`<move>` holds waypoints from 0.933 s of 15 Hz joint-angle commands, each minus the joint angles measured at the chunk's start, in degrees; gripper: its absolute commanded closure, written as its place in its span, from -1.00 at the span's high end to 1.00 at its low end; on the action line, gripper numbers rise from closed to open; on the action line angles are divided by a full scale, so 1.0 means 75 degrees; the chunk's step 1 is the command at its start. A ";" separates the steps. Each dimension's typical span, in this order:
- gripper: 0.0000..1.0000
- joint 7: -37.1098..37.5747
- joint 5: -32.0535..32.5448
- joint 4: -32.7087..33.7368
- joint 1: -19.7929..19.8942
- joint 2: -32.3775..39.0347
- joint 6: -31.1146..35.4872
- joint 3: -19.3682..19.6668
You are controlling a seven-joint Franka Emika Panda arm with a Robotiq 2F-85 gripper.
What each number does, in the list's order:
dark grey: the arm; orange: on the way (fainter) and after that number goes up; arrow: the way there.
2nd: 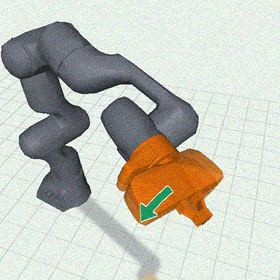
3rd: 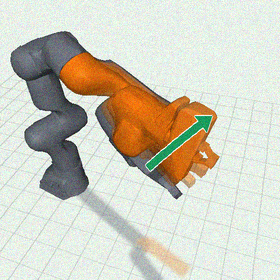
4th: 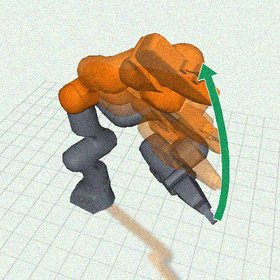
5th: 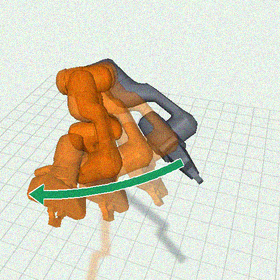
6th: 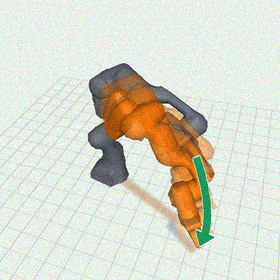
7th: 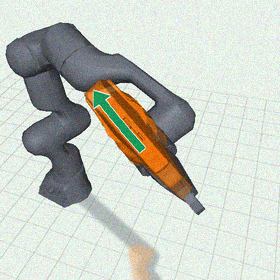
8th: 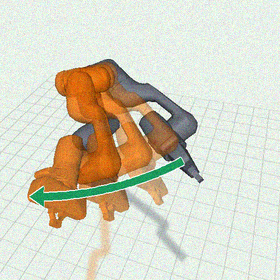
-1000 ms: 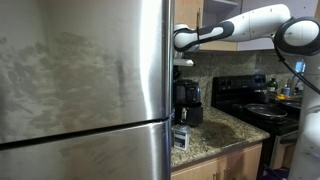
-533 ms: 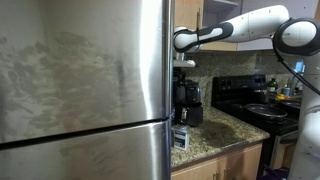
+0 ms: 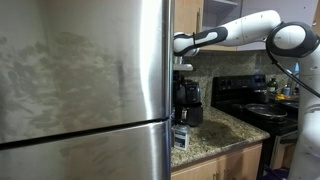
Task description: Move the bottle to the right
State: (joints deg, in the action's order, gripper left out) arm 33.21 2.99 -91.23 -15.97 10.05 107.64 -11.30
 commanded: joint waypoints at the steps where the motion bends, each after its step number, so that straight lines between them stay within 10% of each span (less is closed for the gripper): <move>1: 1.00 -0.0194 -0.0130 0.0518 0.0013 0.0476 -0.0138 0.0056; 14: 1.00 0.0007 -0.0063 0.0639 -0.0149 0.0814 -0.0361 0.0125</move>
State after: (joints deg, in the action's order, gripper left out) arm 33.29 2.76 -86.84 -16.33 15.65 105.87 -10.96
